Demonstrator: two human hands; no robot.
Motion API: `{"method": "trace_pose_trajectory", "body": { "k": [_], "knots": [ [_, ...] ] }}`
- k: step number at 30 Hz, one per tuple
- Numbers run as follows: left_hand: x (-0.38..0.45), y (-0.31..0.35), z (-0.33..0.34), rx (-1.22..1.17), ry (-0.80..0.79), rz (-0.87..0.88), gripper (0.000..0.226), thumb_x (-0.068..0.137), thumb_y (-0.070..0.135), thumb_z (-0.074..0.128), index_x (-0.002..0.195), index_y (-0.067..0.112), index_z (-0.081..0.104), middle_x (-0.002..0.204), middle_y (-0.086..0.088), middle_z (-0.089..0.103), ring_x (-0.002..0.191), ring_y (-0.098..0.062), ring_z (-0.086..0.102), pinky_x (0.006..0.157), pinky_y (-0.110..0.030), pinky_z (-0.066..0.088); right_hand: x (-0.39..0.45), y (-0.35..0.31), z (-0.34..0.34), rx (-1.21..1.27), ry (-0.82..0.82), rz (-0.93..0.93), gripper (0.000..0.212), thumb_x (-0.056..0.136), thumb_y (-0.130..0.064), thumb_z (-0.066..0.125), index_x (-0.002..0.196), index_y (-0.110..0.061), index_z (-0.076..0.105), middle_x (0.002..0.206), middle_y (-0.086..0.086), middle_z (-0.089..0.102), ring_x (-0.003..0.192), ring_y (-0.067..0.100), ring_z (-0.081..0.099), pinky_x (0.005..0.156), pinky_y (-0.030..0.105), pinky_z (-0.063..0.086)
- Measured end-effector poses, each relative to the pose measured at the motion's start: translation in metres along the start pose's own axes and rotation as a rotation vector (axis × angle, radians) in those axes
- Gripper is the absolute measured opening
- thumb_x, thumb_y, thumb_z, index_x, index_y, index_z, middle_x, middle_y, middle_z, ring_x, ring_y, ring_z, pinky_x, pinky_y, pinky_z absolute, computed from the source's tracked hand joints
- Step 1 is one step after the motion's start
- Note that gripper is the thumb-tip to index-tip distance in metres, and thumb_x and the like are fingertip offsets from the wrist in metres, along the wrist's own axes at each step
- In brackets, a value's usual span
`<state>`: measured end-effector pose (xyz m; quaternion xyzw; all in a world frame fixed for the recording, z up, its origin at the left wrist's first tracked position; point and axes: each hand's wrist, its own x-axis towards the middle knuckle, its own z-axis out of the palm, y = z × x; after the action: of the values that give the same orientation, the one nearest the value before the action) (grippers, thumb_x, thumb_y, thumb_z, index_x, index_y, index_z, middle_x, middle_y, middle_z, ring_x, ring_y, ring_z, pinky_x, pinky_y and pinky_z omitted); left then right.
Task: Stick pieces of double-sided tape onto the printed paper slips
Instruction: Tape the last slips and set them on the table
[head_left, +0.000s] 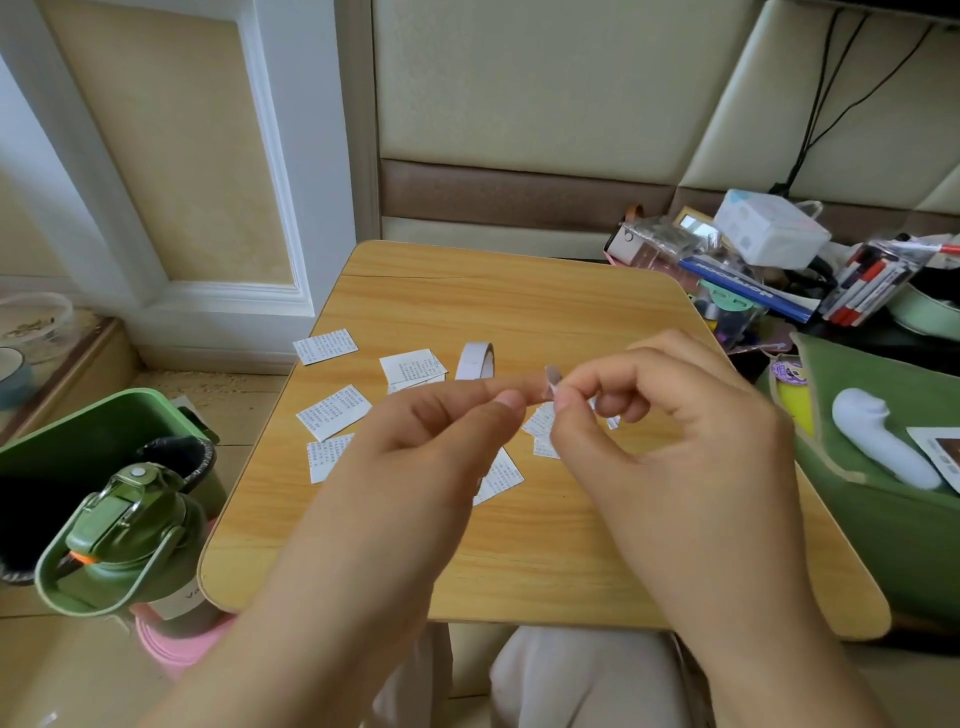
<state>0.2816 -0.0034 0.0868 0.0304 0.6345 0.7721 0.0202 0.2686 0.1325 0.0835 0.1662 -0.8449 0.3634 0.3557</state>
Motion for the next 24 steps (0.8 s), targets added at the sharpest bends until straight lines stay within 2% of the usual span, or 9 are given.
{"method": "trace_pose_trajectory", "body": {
  "k": [2, 4, 5, 7, 9, 12, 17, 21, 24],
  "knots": [
    [0.004, -0.003, 0.0, -0.006, 0.005, -0.011, 0.024, 0.07, 0.033, 0.057, 0.08, 0.032, 0.078, 0.061, 0.009, 0.048, 0.061, -0.007, 0.038, 0.07, -0.025, 0.032, 0.002, 0.007, 0.001, 0.217, -0.083, 0.211, 0.01, 0.072, -0.02, 0.066, 0.062, -0.023, 0.066, 0.064, -0.005, 0.057, 0.066, 0.009, 0.051, 0.065, 0.014, 0.04],
    [0.009, -0.006, -0.001, -0.007, -0.006, -0.027, 0.024, 0.07, 0.034, 0.057, 0.081, 0.031, 0.078, 0.067, 0.0, 0.04, 0.064, -0.01, 0.035, 0.071, -0.025, 0.032, 0.004, 0.016, 0.005, 0.435, -0.146, 0.399, 0.006, 0.071, -0.025, 0.067, 0.066, -0.022, 0.069, 0.07, 0.001, 0.066, 0.07, 0.02, 0.059, 0.069, 0.031, 0.049],
    [0.012, -0.008, -0.001, -0.006, -0.013, -0.036, 0.024, 0.071, 0.033, 0.057, 0.082, 0.031, 0.078, 0.071, -0.002, 0.041, 0.065, -0.01, 0.036, 0.073, -0.025, 0.032, 0.004, 0.021, 0.005, 0.513, -0.149, 0.466, 0.006, 0.068, -0.028, 0.068, 0.066, -0.023, 0.07, 0.071, 0.0, 0.068, 0.071, 0.022, 0.06, 0.07, 0.032, 0.051],
    [0.019, -0.012, -0.002, -0.01, -0.011, -0.05, 0.02, 0.075, 0.029, 0.059, 0.081, 0.029, 0.078, 0.08, -0.004, 0.045, 0.068, -0.011, 0.036, 0.075, -0.026, 0.032, 0.006, 0.029, 0.007, 0.617, -0.117, 0.562, 0.005, 0.067, -0.026, 0.071, 0.063, -0.026, 0.072, 0.064, -0.006, 0.063, 0.065, 0.011, 0.055, 0.063, 0.017, 0.047],
    [0.027, -0.019, -0.004, -0.002, 0.01, -0.067, 0.02, 0.085, 0.021, 0.061, 0.08, 0.028, 0.078, 0.084, -0.006, 0.047, 0.069, -0.013, 0.034, 0.075, -0.028, 0.03, 0.009, 0.039, 0.009, 0.655, -0.076, 0.629, 0.017, 0.074, -0.017, 0.073, 0.061, -0.027, 0.072, 0.064, -0.006, 0.061, 0.064, 0.005, 0.052, 0.059, 0.009, 0.043],
    [0.039, -0.029, -0.007, 0.014, 0.045, -0.096, 0.029, 0.091, 0.016, 0.053, 0.079, 0.025, 0.078, 0.083, -0.006, 0.046, 0.071, -0.016, 0.033, 0.078, -0.03, 0.029, 0.013, 0.075, 0.016, 0.53, -0.071, 0.738, 0.025, 0.085, -0.012, 0.066, 0.062, -0.022, 0.07, 0.067, -0.01, 0.064, 0.064, 0.001, 0.054, 0.058, 0.005, 0.042],
    [0.058, -0.044, -0.008, 0.023, 0.058, -0.161, 0.032, 0.093, 0.016, 0.051, 0.077, 0.023, 0.078, 0.083, -0.007, 0.049, 0.073, -0.015, 0.035, 0.077, -0.033, 0.029, 0.021, 0.15, 0.034, 0.167, -0.247, 0.815, 0.016, 0.09, -0.014, 0.059, 0.076, -0.015, 0.068, 0.059, -0.019, 0.063, 0.054, -0.007, 0.051, 0.049, 0.004, 0.036],
    [0.072, -0.056, -0.008, 0.005, 0.039, -0.233, 0.025, 0.093, 0.016, 0.052, 0.095, 0.003, 0.073, 0.069, 0.01, 0.05, 0.071, -0.015, 0.032, 0.073, -0.028, 0.029, 0.028, 0.191, 0.049, -0.053, -0.394, 0.792, 0.017, 0.089, -0.012, 0.055, 0.084, -0.008, 0.071, 0.068, -0.006, 0.065, 0.051, -0.004, 0.052, 0.042, 0.005, 0.034],
    [0.079, -0.062, -0.008, 0.002, 0.012, -0.255, 0.027, 0.092, 0.016, 0.052, 0.102, -0.004, 0.068, 0.074, 0.013, 0.056, 0.073, -0.016, 0.032, 0.073, -0.026, 0.031, 0.031, 0.208, 0.055, -0.111, -0.428, 0.793, 0.009, 0.083, -0.01, 0.065, 0.079, -0.009, 0.072, 0.064, -0.002, 0.06, 0.054, 0.004, 0.047, 0.04, 0.006, 0.032]
  ]
}}
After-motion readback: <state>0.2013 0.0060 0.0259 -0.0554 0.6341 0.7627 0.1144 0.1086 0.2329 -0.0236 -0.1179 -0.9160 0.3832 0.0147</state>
